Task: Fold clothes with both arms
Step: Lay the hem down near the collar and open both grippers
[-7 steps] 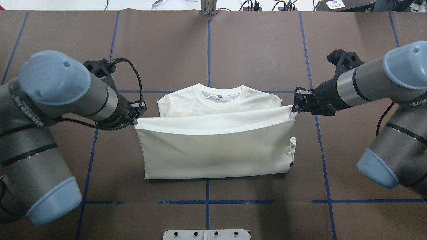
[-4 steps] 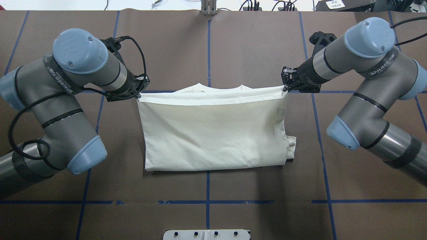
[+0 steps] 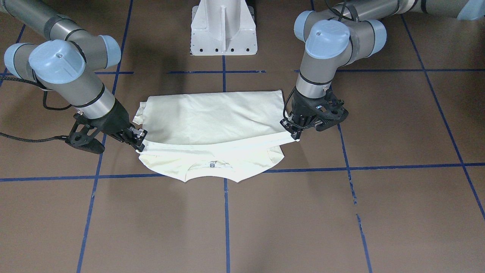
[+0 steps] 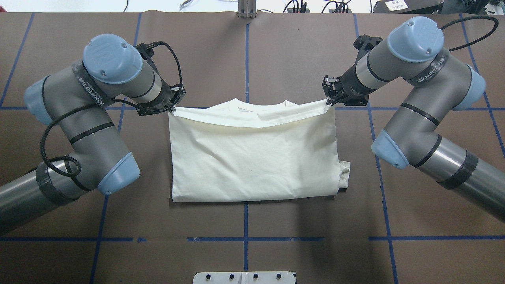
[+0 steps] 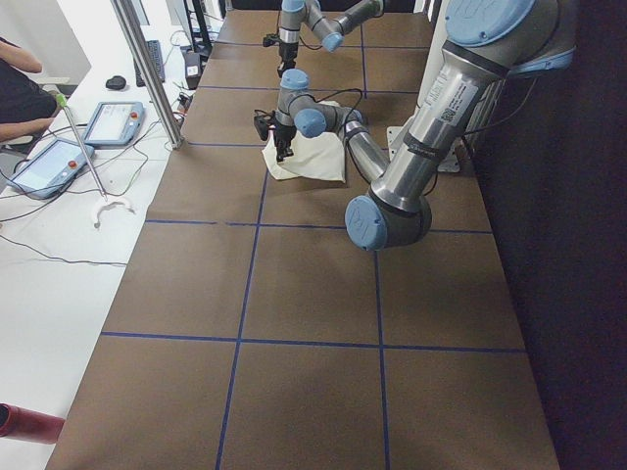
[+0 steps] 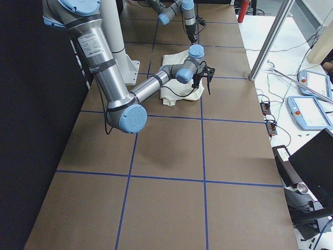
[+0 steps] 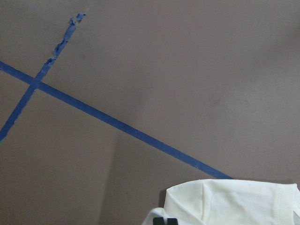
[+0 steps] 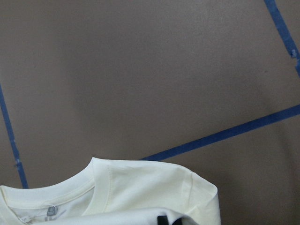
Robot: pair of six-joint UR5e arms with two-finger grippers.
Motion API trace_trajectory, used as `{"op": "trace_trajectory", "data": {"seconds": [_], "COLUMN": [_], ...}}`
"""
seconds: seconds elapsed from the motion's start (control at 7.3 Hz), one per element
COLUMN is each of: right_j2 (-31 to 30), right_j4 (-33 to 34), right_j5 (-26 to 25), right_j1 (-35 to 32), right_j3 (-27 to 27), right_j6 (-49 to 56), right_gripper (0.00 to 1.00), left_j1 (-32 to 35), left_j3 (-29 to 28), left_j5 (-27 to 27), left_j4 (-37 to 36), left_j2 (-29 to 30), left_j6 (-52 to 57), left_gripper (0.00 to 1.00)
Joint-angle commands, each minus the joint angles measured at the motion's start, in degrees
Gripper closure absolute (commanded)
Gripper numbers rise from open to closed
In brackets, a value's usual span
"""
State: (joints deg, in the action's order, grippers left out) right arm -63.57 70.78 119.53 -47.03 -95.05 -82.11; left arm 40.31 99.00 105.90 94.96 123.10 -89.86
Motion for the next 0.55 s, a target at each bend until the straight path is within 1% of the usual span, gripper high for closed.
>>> {"op": "trace_trajectory", "data": {"seconds": [0.0, 0.14, 0.27, 0.41], "right_j2": [0.2, 0.1, 0.1, -0.2], "right_j4": [0.0, 0.0, -0.1, -0.1], "right_j5": [-0.1, 0.0, 0.6, 2.5], "right_j1": [0.4, 0.3, -0.3, -0.4], "right_j3": [0.4, 0.5, 0.4, -1.1], "right_j6": [0.1, 0.2, 0.3, 0.6], "right_gripper": [0.63, 0.01, 0.0, 0.0], "left_j1": [-0.3, -0.3, -0.1, 0.3], "left_j3": [-1.8, -4.5, -4.9, -4.8], "left_j5": [0.0, 0.0, -0.1, -0.3], "left_j4": [0.7, 0.8, 0.6, 0.4], "left_j2": [1.5, 3.3, 3.4, 2.9], "left_j6": [-2.1, -1.8, -1.7, -1.4], "left_gripper": [0.62, 0.08, 0.0, 0.0]}}
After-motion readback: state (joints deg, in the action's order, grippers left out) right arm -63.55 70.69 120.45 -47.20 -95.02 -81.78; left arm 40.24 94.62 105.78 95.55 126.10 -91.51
